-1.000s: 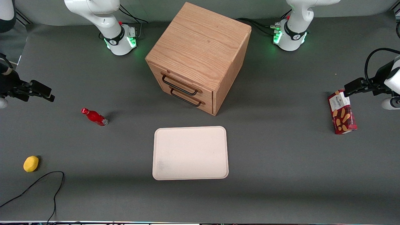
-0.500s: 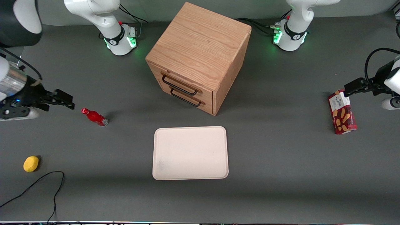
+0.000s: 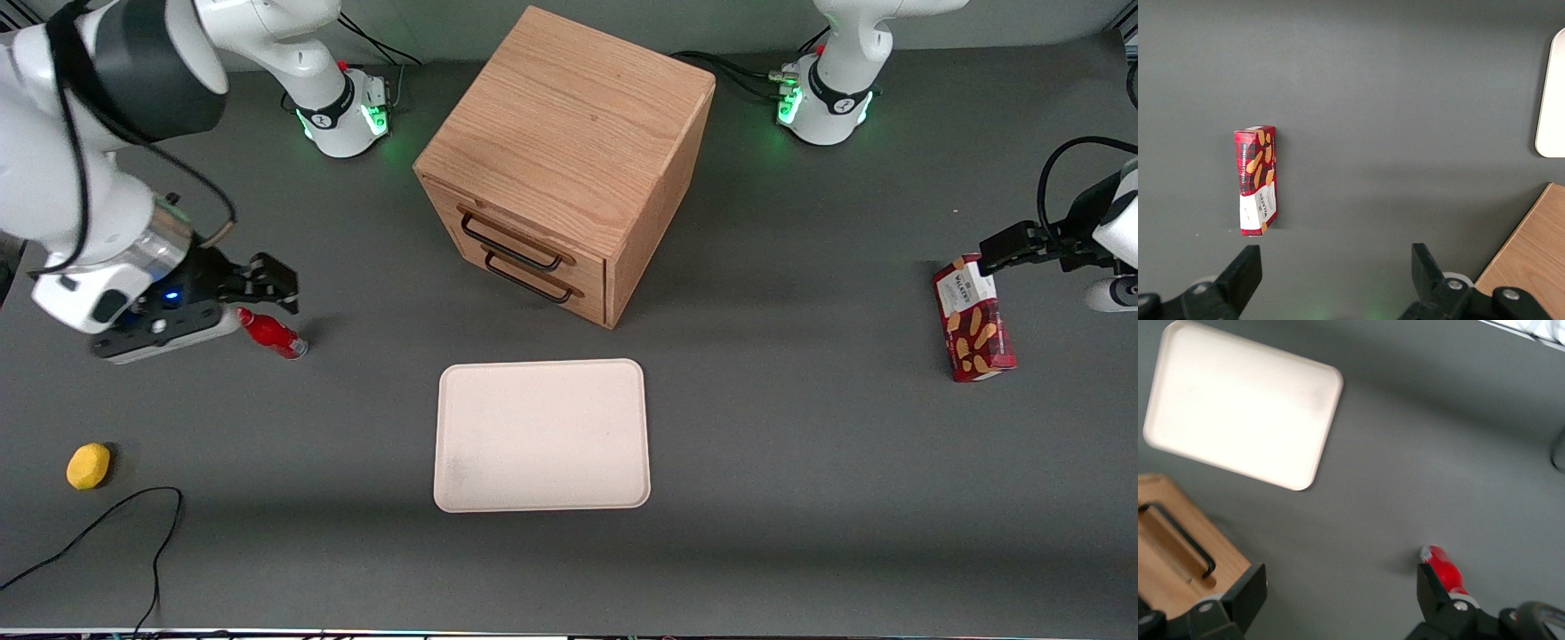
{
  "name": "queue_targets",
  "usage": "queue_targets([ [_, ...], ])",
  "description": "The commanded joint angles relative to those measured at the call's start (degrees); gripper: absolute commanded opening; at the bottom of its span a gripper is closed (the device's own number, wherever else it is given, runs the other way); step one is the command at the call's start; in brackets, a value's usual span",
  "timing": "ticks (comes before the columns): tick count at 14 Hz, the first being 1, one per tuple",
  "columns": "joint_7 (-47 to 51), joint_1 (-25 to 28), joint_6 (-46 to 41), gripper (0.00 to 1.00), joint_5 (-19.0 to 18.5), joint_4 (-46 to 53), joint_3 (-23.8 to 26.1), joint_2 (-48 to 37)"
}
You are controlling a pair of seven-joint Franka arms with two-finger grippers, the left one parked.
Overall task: Open upper drawer
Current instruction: 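Move the right gripper toward the upper drawer's black handle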
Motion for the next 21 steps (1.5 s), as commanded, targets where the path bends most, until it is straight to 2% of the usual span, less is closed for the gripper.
queue_targets([
  [1, -3.6, 4.3, -0.4, 1.0, -0.4, 1.5, -1.0, 0.6],
  [9, -4.0, 15.7, -0.3, 1.0, -0.2, 1.4, -1.1, 2.7],
  [12, -4.6, 17.0, 1.0, 1.0, 0.5, 1.1, -1.0, 3.3],
  [15, -9.5, 17.7, 1.1, 1.0, 1.3, 0.9, -1.0, 3.6],
  [21, -9.5, 18.8, 1.1, 1.0, 3.8, 0.5, -0.7, 3.5],
])
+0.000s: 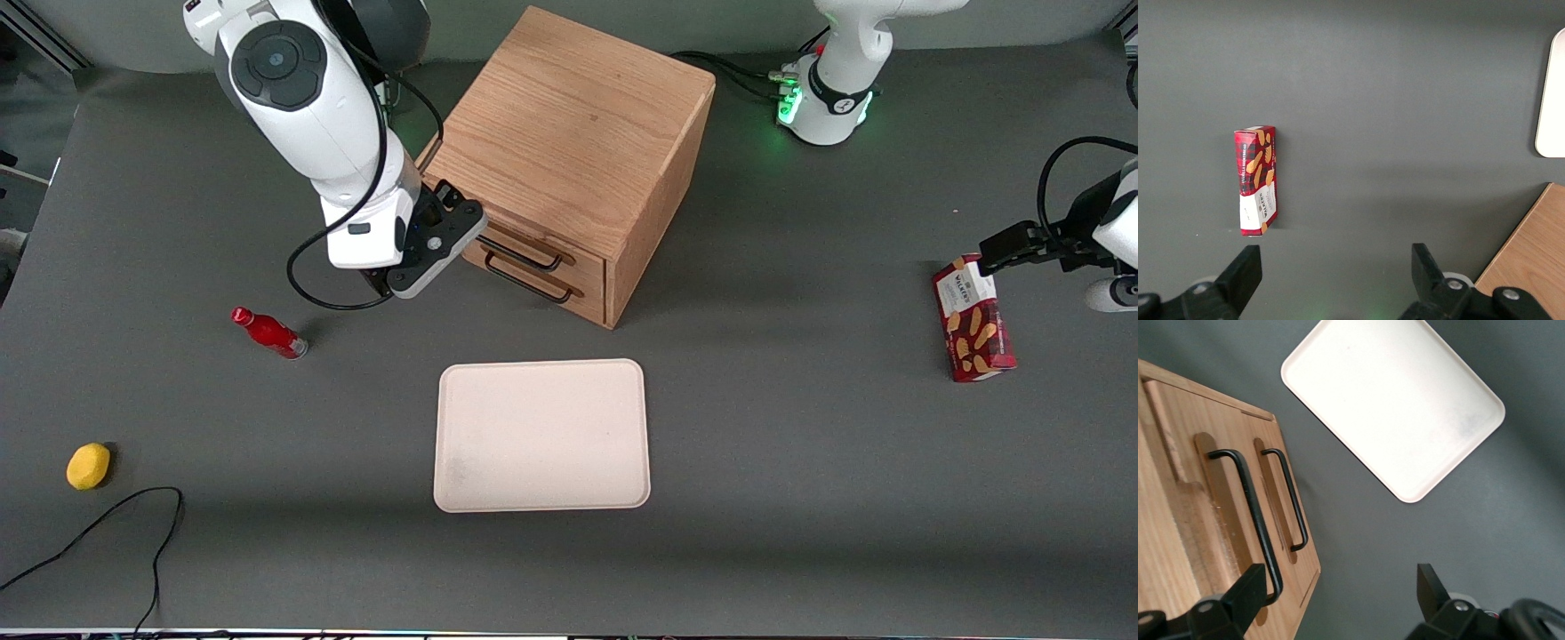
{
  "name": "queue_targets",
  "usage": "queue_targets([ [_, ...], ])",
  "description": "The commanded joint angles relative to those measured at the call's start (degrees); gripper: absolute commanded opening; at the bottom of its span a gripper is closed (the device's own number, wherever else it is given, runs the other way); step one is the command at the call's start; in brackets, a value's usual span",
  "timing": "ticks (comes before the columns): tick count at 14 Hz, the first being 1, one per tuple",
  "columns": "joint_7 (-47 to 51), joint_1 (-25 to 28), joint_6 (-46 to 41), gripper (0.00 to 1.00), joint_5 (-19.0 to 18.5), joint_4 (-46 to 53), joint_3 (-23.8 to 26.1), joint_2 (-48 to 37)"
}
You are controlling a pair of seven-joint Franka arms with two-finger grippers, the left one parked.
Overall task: Open upper drawer
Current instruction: 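Move the right gripper toward the upper drawer's black handle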
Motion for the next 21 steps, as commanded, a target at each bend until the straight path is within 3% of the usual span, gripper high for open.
queue_targets([
  [1, -1.0, 1.7, 0.2, 1.0, 1.5, 0.4, -0.7, 0.2],
  [9, -0.9, 3.6, 0.1, 1.0, 1.9, -0.5, -0.4, 0.1],
  [11, -1.6, 3.4, -0.5, 1.0, 5.6, -0.6, -0.6, -0.1],
  [21, -9.9, 3.4, -0.9, 1.0, 5.9, -0.7, -0.6, -0.6],
])
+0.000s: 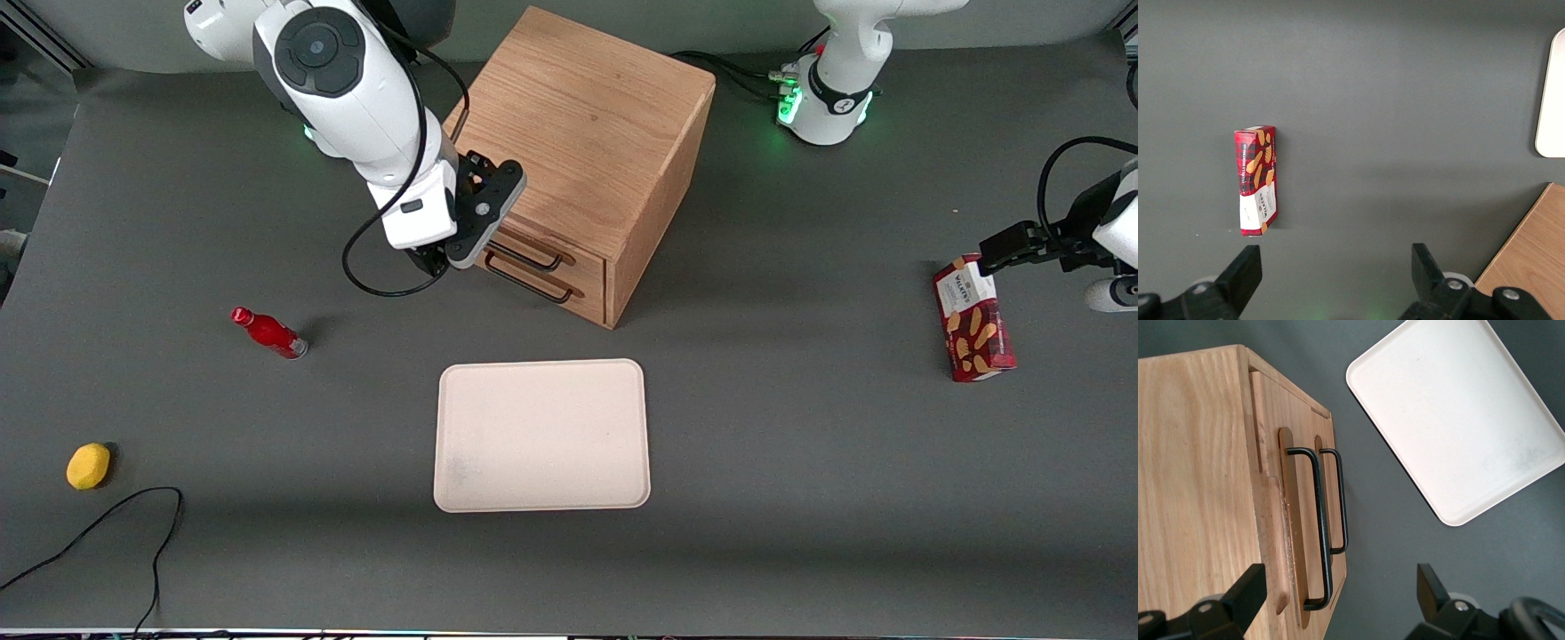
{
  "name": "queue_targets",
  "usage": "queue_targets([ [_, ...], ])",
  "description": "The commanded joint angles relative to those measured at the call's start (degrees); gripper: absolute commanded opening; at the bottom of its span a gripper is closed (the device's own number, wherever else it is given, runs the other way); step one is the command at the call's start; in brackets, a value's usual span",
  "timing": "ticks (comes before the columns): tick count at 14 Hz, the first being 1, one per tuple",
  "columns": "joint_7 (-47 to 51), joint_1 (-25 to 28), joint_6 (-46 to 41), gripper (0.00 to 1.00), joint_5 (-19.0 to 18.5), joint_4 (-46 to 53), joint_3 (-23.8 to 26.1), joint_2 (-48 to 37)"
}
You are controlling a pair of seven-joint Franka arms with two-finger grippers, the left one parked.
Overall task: Open upper drawer
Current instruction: 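Lower the right gripper onto the upper drawer handle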
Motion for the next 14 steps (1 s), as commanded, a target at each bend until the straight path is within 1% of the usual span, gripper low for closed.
queue_targets([
  [1, -2.2, 0.3, -0.5, 1.0, 1.5, -0.5, -0.6, -0.6],
  [8, -2.8, 0.3, -0.3, 1.0, 1.4, -1.7, -0.6, -0.6],
  [14, -2.8, 0.5, 3.2, 1.0, 1.4, -4.7, -0.6, -0.3],
])
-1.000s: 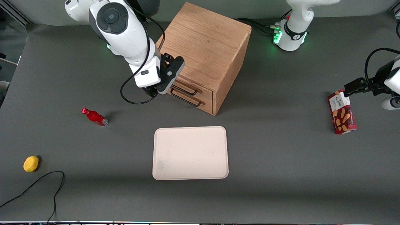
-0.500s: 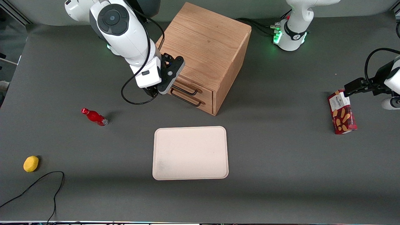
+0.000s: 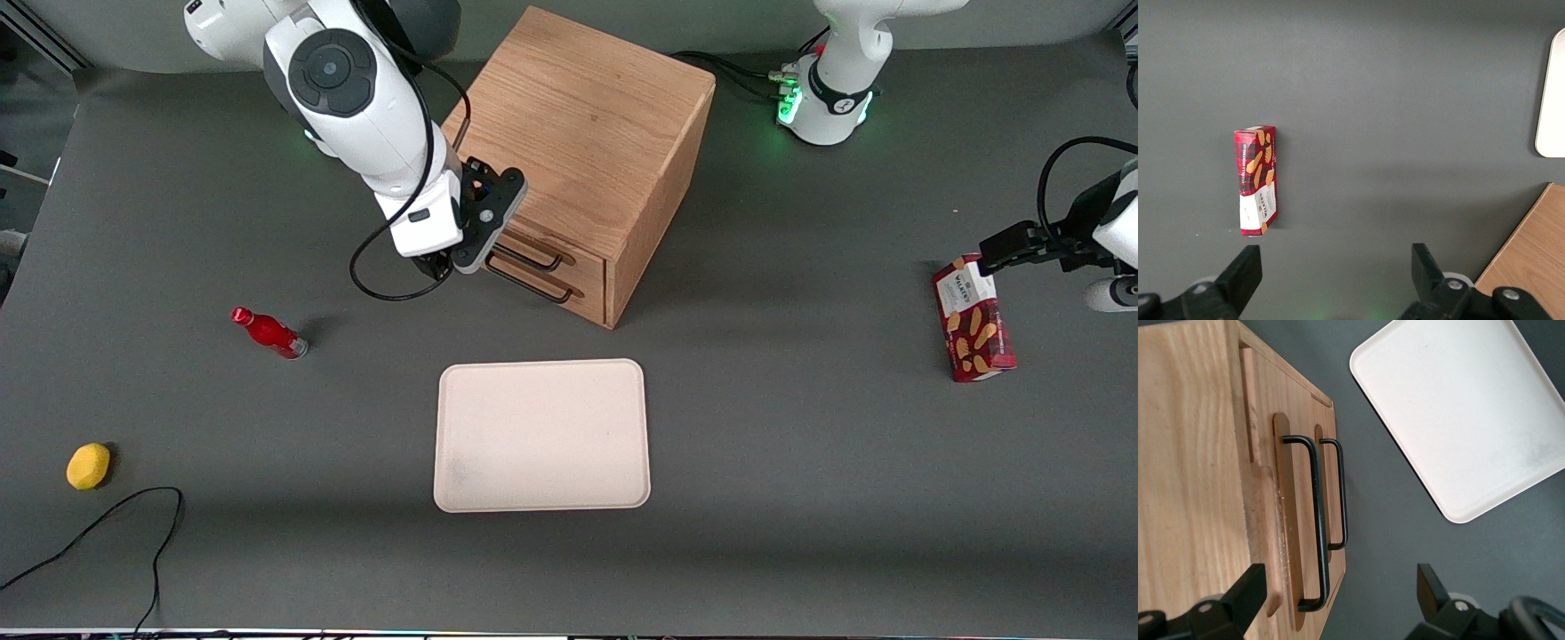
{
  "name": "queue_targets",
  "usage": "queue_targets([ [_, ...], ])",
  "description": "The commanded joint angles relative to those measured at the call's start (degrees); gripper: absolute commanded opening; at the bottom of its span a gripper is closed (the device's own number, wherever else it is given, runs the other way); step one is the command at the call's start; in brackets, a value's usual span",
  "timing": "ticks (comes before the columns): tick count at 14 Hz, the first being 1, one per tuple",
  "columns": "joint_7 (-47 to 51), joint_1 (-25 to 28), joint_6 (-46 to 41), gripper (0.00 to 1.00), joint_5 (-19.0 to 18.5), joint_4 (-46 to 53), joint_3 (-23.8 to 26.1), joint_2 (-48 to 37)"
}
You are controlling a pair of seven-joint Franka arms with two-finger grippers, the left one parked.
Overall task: Open upper drawer
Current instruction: 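Lower the right gripper onto the upper drawer handle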
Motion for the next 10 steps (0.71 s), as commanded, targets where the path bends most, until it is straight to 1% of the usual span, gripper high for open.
queue_targets([
  [1, -1.6, 0.5, 2.3, 1.0, 1.3, -2.4, -0.6, -0.5],
  [6, -1.7, 0.6, 7.0, 1.0, 1.3, -7.3, -0.6, -1.8],
  [10, -1.7, 0.8, 8.6, 1.0, 1.3, -9.4, -0.5, -2.2],
])
